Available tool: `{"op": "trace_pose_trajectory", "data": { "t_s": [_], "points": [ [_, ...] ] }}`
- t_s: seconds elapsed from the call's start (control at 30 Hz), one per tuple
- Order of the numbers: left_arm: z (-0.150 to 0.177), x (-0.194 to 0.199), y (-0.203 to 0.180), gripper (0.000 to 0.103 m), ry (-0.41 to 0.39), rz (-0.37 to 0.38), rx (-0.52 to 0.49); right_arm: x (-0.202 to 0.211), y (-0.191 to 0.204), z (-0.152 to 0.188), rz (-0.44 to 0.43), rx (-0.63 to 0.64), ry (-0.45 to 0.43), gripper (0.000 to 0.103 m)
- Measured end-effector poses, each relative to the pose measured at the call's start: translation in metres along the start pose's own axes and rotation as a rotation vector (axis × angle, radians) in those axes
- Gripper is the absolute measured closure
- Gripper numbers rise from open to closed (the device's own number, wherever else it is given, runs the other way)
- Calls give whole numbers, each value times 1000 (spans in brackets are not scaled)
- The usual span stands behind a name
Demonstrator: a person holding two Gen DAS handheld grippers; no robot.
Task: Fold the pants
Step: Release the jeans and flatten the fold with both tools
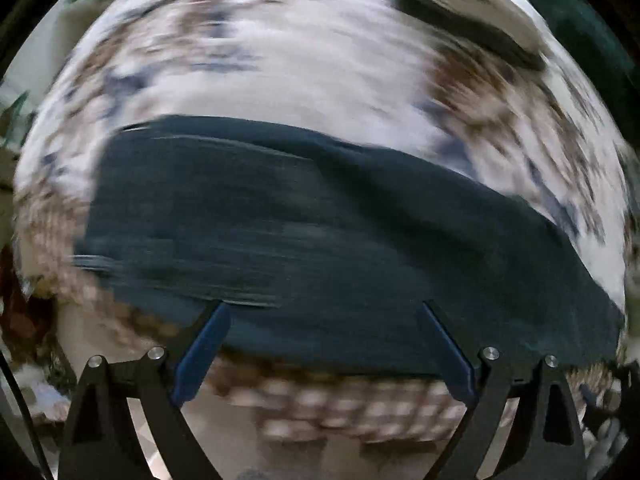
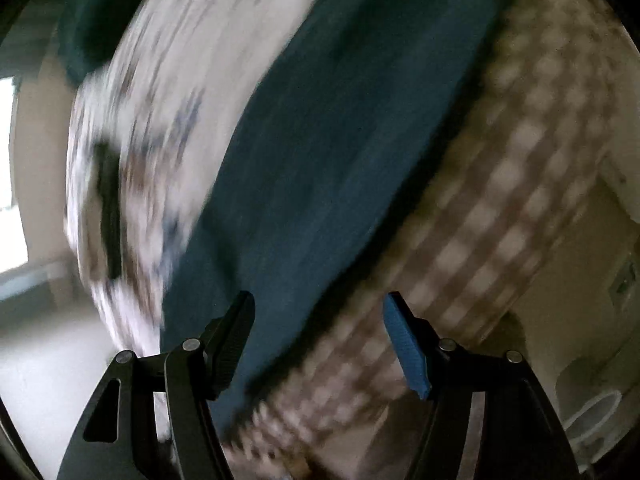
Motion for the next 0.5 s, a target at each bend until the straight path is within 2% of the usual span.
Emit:
{"op": "trace_pose_trajectory", "data": {
  "t_s": [0.1,0.13,0.2,0.3,0.33,0.43,0.5],
  "points": [
    [-4,-13,-56,8,5,-11,-47,30,-30,-81,5,-102,-168,34],
    [-4,-18,-73,8,5,-33,-63,34,-41,-108,-3,-141,-200,34],
    [-7,-28,-94,8,7,-64,-74,28,-55,-147,-44,-219,-197,37],
    [-12,-41,-109,8,14,-102,-68,12,-61,-181,-147,-297,-145,92],
    [-13,-45,-111,8,23,-113,-59,15,-55,-185,-166,-291,-137,93],
    [-17,-55,-112,8,33,-135,-32,39,-32,-196,-46,-108,-206,93],
    [-15,-60,-104,8,46,-140,-13,21,-41,-203,11,-87,-141,92]
  ]
}}
Point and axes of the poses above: each gripper's, at about its wrist camera, not at the fingertips, and x roughly against the way its jaws point, y to its left, z to its underside, the point moved 7 cm from there along -x, roughly the way its jaws point, and after that the axes turned 8 degrees about -x, right-handed, at the moved point
